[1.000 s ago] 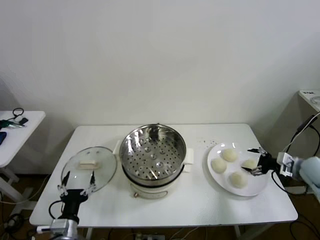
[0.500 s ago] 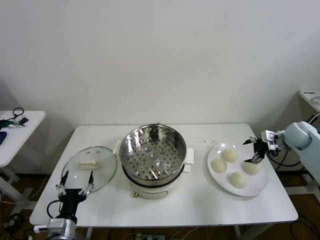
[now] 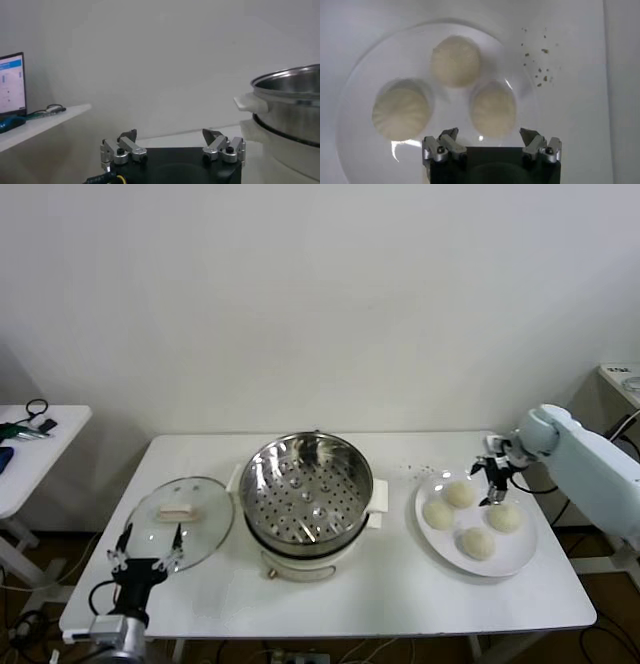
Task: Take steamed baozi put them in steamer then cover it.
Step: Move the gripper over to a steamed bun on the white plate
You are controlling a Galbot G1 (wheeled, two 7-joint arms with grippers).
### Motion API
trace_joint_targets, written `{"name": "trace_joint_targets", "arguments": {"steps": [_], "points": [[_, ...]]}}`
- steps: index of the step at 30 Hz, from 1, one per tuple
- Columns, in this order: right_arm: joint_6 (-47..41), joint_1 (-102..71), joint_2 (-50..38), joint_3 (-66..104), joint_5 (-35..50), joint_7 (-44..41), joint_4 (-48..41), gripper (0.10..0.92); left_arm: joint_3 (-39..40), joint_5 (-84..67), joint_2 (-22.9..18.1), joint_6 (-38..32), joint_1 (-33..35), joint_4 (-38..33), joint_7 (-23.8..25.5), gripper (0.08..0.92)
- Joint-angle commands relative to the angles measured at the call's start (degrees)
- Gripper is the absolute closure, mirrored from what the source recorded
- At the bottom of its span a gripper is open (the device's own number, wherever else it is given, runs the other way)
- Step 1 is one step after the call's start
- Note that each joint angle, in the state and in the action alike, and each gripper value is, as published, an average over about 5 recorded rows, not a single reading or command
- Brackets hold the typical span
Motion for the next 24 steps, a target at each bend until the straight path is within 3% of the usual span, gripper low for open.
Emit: {"name": "trace_joint_targets", "arguments": {"steps": [1,24], "points": [[2.2,1.9,5.6,-2.0,-4.5,-0.2,-8.1,0.203,-0.2,-0.4,0.9,0.3,-0.2,0.2,0.0,0.177],[4.0,0.7,10.9,1.8,-7.4,0.4,-14.0,0.203,-0.1,-0.3,1.1,0.6,-0.4,1.2,0.3,0.177]]}}
